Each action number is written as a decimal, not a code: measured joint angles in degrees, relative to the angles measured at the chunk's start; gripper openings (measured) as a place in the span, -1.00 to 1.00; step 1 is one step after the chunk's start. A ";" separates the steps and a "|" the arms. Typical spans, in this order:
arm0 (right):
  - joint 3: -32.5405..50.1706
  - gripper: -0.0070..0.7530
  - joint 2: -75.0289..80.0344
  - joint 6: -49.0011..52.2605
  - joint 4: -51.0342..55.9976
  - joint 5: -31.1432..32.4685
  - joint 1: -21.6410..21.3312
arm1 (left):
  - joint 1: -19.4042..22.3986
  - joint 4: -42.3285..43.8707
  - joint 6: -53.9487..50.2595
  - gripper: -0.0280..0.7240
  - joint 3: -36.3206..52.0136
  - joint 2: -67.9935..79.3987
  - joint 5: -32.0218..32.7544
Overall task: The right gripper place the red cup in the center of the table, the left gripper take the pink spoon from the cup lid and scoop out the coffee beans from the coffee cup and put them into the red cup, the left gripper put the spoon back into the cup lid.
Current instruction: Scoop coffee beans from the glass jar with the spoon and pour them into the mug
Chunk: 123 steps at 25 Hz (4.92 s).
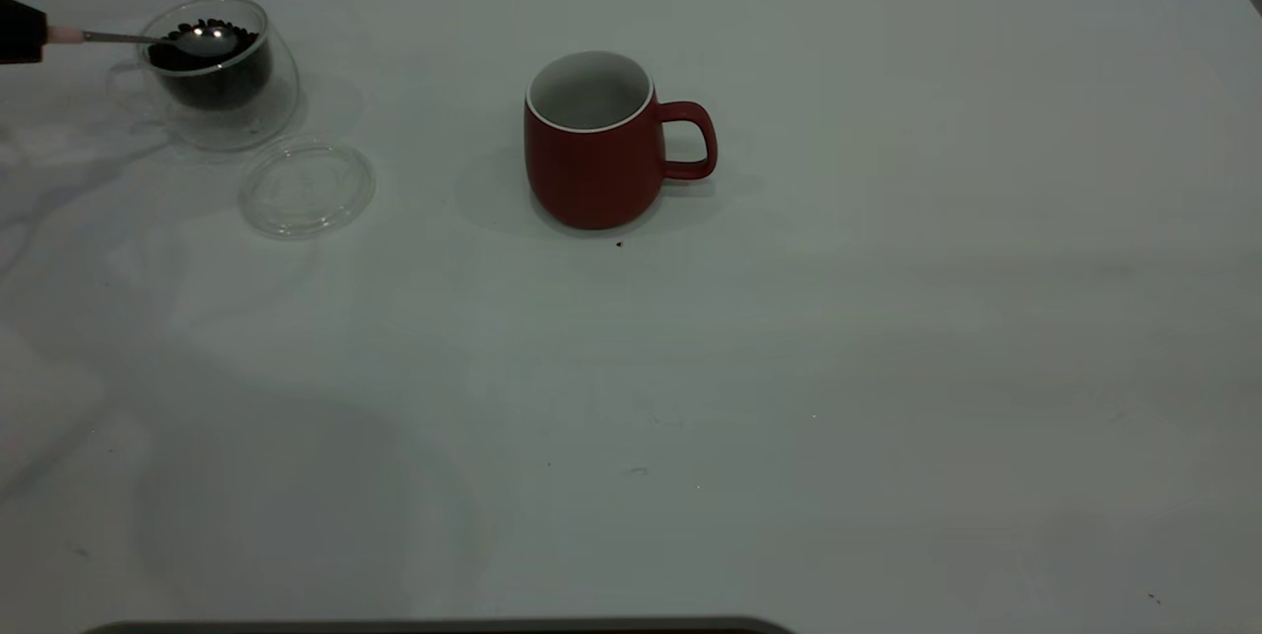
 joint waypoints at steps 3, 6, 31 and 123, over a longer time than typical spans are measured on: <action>0.00 0.14 0.00 0.00 -0.01 0.00 0.00 | -0.21 0.06 -0.27 -0.60 0.00 0.00 -0.51; 0.00 0.11 0.00 0.00 -0.01 0.00 0.00 | -0.21 0.06 -0.47 -0.60 0.00 0.00 -1.94; 0.00 0.01 0.00 0.00 -0.06 0.00 0.00 | -0.21 -2.32 -5.51 -0.60 0.00 3.17 -1.01; 0.00 0.00 0.00 0.00 -0.06 0.00 0.00 | -7.38 -6.97 -15.57 -0.60 0.00 2.22 6.67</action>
